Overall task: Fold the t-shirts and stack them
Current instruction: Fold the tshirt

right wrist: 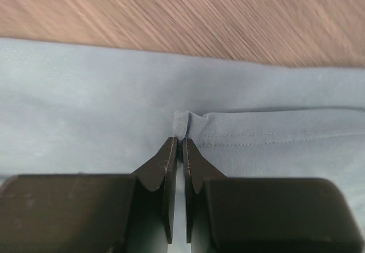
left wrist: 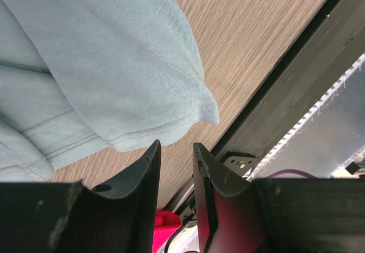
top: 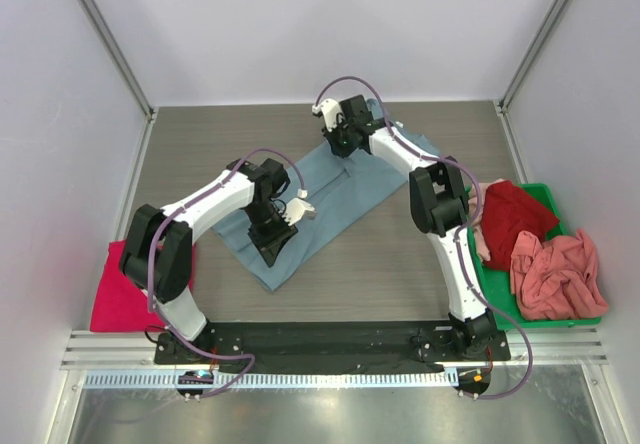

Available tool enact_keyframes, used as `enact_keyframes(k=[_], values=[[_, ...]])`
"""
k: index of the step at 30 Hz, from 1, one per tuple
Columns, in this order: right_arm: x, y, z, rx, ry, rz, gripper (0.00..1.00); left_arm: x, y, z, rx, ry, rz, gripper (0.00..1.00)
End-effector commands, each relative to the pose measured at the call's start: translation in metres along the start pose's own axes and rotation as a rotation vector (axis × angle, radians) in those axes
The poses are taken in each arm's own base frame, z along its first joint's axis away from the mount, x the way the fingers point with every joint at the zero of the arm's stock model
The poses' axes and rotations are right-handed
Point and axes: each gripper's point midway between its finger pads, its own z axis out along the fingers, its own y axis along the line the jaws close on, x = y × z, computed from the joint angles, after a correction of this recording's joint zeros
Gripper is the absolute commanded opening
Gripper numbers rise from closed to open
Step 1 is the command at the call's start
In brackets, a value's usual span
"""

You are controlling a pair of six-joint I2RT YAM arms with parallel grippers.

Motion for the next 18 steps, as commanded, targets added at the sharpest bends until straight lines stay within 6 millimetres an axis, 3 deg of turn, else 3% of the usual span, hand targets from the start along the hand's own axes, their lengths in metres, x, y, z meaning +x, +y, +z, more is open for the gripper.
enact_keyframes(k=[1,5,6,9,11,15,18], values=[[-0.062,0.002,-0.043,0.025,-0.137,-0.073,0.13,-0.010,0.001,-0.006,-0.002,-0.037,0.022,0.30],[-0.060,0.002,-0.040,0.029,-0.132,-0.073,0.14,-0.011,0.001,-0.007,-0.003,-0.042,0.026,0.30],[-0.059,0.004,-0.038,0.024,-0.131,-0.073,0.24,-0.011,0.001,-0.006,-0.005,-0.043,0.025,0.30],[-0.057,0.004,-0.035,0.024,-0.127,-0.056,0.39,-0.012,0.003,-0.008,-0.022,-0.050,0.034,0.32],[-0.062,0.003,-0.038,0.029,-0.138,-0.043,0.41,-0.017,-0.002,-0.013,-0.011,-0.073,0.050,0.34],[-0.087,0.001,-0.062,0.045,-0.196,-0.012,0.43,-0.032,-0.019,-0.029,-0.016,-0.119,0.130,0.40],[-0.103,-0.002,-0.083,0.067,-0.233,-0.010,0.43,-0.030,-0.033,-0.012,-0.018,-0.048,0.191,0.40]])
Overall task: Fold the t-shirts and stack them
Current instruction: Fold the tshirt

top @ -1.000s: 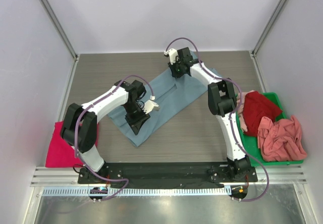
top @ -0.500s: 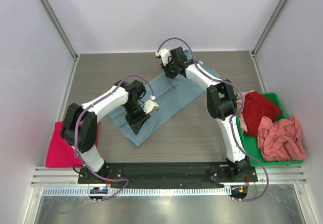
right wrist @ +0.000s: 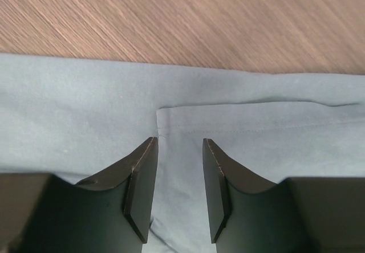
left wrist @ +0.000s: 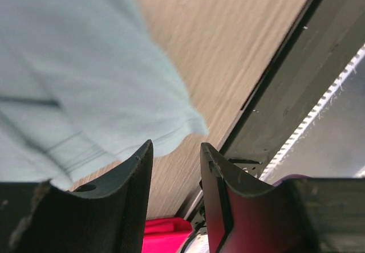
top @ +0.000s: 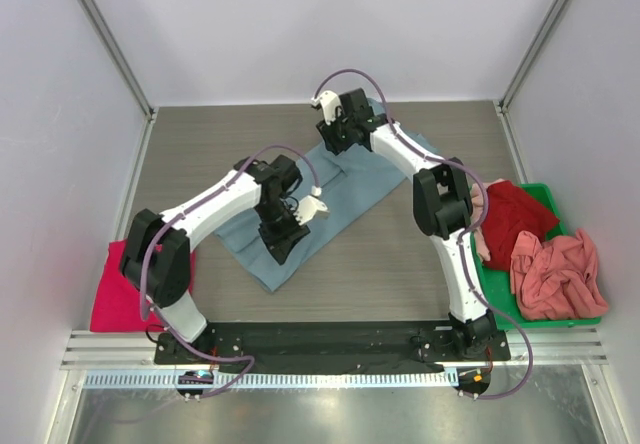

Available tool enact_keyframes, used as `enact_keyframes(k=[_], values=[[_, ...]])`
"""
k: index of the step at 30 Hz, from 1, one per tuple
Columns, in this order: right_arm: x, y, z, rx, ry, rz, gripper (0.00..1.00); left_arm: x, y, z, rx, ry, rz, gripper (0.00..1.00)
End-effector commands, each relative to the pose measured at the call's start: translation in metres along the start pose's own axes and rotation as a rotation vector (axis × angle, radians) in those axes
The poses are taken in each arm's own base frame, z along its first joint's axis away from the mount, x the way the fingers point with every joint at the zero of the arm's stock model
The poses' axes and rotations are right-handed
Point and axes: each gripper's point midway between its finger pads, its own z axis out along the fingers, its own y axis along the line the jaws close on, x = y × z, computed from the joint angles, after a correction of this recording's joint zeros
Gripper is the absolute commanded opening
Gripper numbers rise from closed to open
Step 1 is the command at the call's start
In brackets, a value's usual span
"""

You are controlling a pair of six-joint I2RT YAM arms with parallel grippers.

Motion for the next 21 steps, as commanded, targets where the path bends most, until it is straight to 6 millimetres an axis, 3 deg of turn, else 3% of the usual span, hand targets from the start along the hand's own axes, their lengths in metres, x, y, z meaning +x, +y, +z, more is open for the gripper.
enact_keyframes(k=[1,4,6,13,21], values=[[-0.085,-0.014,-0.070,0.080,-0.193,-0.012,0.43,-0.008,-0.027,0.007,0.009,0.027,0.104,0.40],[-0.087,-0.015,-0.086,0.098,-0.197,-0.027,0.43,0.000,-0.025,0.027,-0.018,0.077,0.096,0.39],[-0.078,-0.014,-0.090,0.107,-0.174,-0.041,0.43,-0.001,-0.017,0.034,-0.050,0.073,0.091,0.39],[-0.060,-0.009,-0.116,0.122,-0.141,-0.057,0.44,0.011,0.010,0.048,-0.169,0.116,0.071,0.39],[-0.051,-0.010,-0.119,0.134,-0.118,-0.082,0.44,0.023,0.012,0.072,-0.127,0.165,0.038,0.39]])
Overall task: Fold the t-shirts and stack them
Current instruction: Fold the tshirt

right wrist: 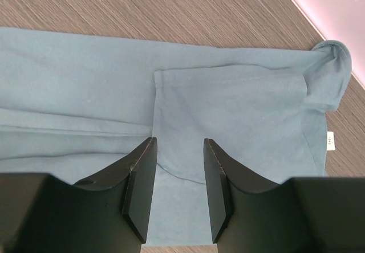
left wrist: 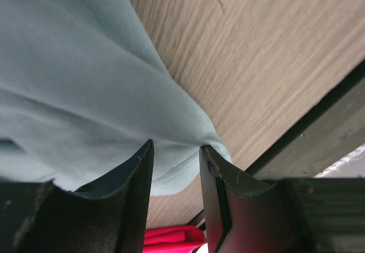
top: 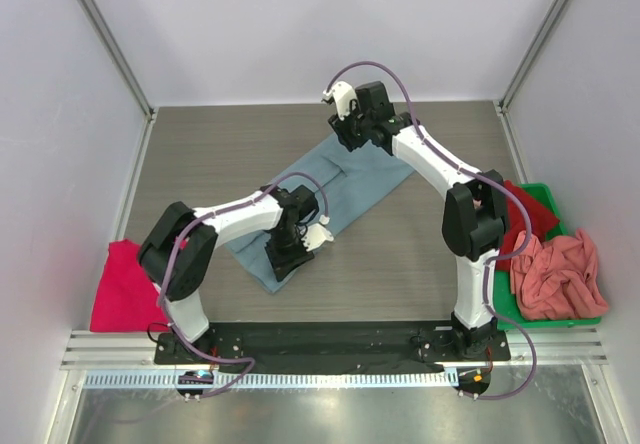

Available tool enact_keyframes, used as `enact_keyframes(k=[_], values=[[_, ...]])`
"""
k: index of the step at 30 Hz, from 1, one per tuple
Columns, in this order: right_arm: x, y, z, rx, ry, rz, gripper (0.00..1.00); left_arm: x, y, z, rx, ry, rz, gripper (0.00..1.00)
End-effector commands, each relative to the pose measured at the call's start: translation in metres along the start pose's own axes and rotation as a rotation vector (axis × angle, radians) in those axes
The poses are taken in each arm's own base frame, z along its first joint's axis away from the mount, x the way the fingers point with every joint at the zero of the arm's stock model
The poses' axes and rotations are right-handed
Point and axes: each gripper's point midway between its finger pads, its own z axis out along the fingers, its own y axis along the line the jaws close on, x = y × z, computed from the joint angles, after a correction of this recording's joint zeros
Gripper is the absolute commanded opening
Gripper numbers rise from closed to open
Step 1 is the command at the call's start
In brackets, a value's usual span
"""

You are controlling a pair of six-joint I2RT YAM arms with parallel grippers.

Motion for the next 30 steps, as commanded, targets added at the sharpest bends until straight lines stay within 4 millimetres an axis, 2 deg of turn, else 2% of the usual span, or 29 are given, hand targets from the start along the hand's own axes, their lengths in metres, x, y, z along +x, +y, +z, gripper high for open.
enact_keyframes(k=[1,5,6,9,11,15,16,17,19,20,22,23,24,25,26,27,28,29,30], values=[[-0.022,-0.012,-0.016,0.046,-0.056,-0.031,0.44,-0.003,0.002,0.012,0.010,-0.004,-0.026,0.39],[-0.017,-0.013,-0.012,0.046,-0.045,-0.031,0.44,0.000,-0.001,0.029,0.038,0.036,-0.040,0.36],[-0.017,-0.012,-0.012,0.045,-0.044,-0.030,0.44,0.001,-0.004,0.036,0.054,0.056,-0.035,0.32],[-0.014,-0.016,-0.010,0.050,-0.039,-0.024,0.44,0.000,-0.016,0.044,0.087,0.080,-0.005,0.31],[-0.009,-0.024,-0.007,0.069,-0.028,0.000,0.44,-0.003,-0.029,0.048,0.105,0.102,0.044,0.31],[0.010,-0.059,-0.003,0.126,-0.002,0.100,0.44,-0.011,-0.052,0.066,0.165,0.144,0.116,0.31],[0.019,-0.076,-0.004,0.151,0.008,0.130,0.44,-0.015,-0.057,0.068,0.177,0.145,0.133,0.31],[0.030,-0.081,0.001,0.157,0.028,0.147,0.44,-0.029,-0.062,0.070,0.170,0.124,0.166,0.31],[0.044,-0.091,0.004,0.167,0.049,0.176,0.44,-0.040,-0.066,0.078,0.177,0.114,0.179,0.31],[0.053,-0.099,0.004,0.177,0.062,0.191,0.44,-0.061,-0.070,0.078,0.169,0.068,0.198,0.31],[0.066,-0.105,0.008,0.183,0.084,0.213,0.44,-0.078,-0.070,0.081,0.174,0.052,0.201,0.31],[0.072,-0.109,0.007,0.189,0.095,0.222,0.44,-0.086,-0.072,0.077,0.180,0.037,0.200,0.31],[0.076,-0.111,0.008,0.192,0.101,0.220,0.44,-0.109,-0.071,0.065,0.163,-0.019,0.218,0.31],[0.080,-0.110,0.008,0.193,0.112,0.218,0.44,-0.118,-0.070,0.058,0.154,-0.039,0.228,0.31],[0.081,-0.111,0.007,0.196,0.115,0.216,0.44,-0.123,-0.071,0.045,0.144,-0.053,0.238,0.32],[0.083,-0.110,0.008,0.194,0.119,0.217,0.44,-0.142,-0.070,0.025,0.126,-0.111,0.264,0.33],[0.085,-0.109,0.008,0.192,0.121,0.218,0.44,-0.146,-0.070,0.014,0.118,-0.130,0.271,0.33],[0.085,-0.110,0.008,0.193,0.122,0.219,0.44,-0.150,-0.068,-0.010,0.100,-0.173,0.275,0.34],[0.084,-0.109,0.008,0.191,0.119,0.223,0.44,-0.153,-0.063,-0.023,0.078,-0.197,0.274,0.35]])
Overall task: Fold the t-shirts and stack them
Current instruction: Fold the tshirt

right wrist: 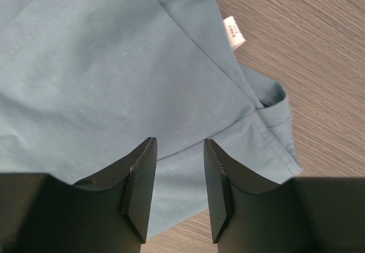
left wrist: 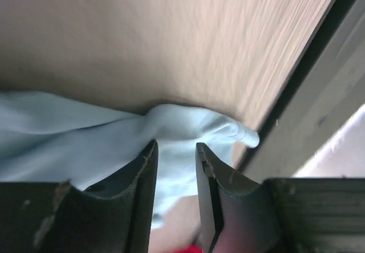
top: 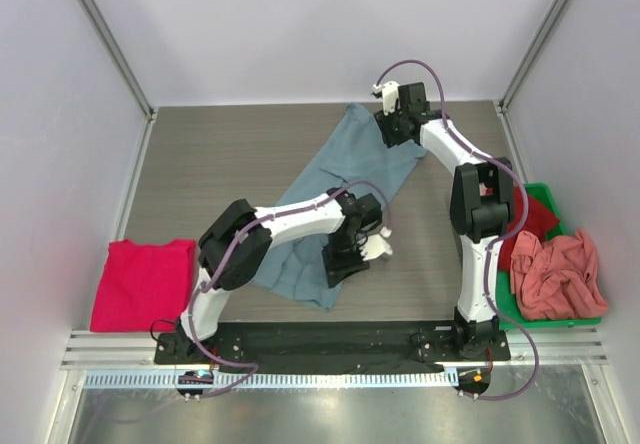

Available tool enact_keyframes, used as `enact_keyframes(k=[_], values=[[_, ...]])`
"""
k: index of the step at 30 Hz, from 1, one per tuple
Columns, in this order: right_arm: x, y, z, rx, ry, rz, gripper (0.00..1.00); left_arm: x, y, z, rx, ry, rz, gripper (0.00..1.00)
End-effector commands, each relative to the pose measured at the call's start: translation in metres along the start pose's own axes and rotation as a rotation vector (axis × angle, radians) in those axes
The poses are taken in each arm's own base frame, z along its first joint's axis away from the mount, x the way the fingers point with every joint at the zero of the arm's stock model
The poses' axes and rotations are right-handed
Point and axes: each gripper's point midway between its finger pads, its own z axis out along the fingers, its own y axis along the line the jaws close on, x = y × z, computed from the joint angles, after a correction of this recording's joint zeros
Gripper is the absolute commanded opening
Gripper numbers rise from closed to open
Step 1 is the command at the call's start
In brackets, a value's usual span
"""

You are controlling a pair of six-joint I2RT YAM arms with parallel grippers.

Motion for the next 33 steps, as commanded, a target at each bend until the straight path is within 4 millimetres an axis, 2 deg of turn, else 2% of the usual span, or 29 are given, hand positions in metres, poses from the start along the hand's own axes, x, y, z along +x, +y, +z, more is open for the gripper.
enact_keyframes(k=[1,2,3,4,5,6,9,11,14,17,18,24,26,27,28,30,32,33], values=[[-0.022,0.010,-0.010,-0.010,-0.056,0.009,0.44,-0.047,0.013,-0.068,-0.105,-0.253,0.098,0.35],[-0.022,0.012,-0.010,-0.015,-0.055,0.015,0.44,-0.042,0.025,-0.084,-0.132,-0.283,0.066,0.36],[-0.021,0.013,-0.010,-0.020,-0.056,0.020,0.44,-0.038,0.028,-0.108,-0.168,-0.330,0.060,0.36],[-0.020,0.015,-0.011,-0.027,-0.054,0.028,0.44,-0.030,0.035,-0.118,-0.187,-0.341,0.046,0.37],[-0.018,0.017,-0.012,-0.036,-0.050,0.034,0.44,-0.015,0.049,-0.130,-0.201,-0.348,0.001,0.37],[-0.016,0.018,-0.012,-0.040,-0.048,0.037,0.44,-0.005,0.054,-0.144,-0.226,-0.365,-0.006,0.38],[-0.010,0.020,-0.013,-0.044,-0.036,0.046,0.45,0.040,0.085,-0.148,-0.281,-0.311,-0.090,0.38],[-0.004,0.021,-0.010,-0.039,-0.022,0.052,0.45,0.071,0.106,-0.136,-0.300,-0.243,-0.138,0.37],[0.004,0.021,-0.002,-0.035,-0.003,0.045,0.44,0.095,0.127,-0.118,-0.312,-0.204,-0.185,0.36],[0.010,0.015,0.001,-0.010,0.016,0.028,0.44,0.107,0.142,-0.102,-0.315,-0.180,-0.213,0.35],[0.011,0.016,0.002,-0.012,0.019,0.018,0.44,0.113,0.142,-0.091,-0.297,-0.164,-0.223,0.35],[0.029,0.020,0.014,-0.021,0.062,0.010,0.44,0.122,0.148,-0.054,-0.253,-0.145,-0.278,0.35],[0.039,0.020,0.025,-0.021,0.088,0.001,0.45,0.124,0.150,-0.044,-0.245,-0.135,-0.289,0.35],[0.038,0.020,0.027,-0.017,0.088,-0.007,0.44,0.128,0.152,-0.035,-0.232,-0.110,-0.298,0.35],[0.047,0.020,0.037,-0.015,0.110,-0.013,0.44,0.129,0.153,-0.031,-0.233,-0.105,-0.304,0.35],[0.043,0.019,0.044,-0.004,0.106,-0.033,0.44,0.130,0.154,-0.023,-0.219,-0.094,-0.314,0.35],[0.050,0.020,0.056,0.005,0.128,-0.070,0.44,0.126,0.152,-0.020,-0.201,-0.094,-0.321,0.34],[0.044,0.020,0.060,0.008,0.115,-0.085,0.44,0.125,0.150,-0.018,-0.193,-0.089,-0.322,0.34]])
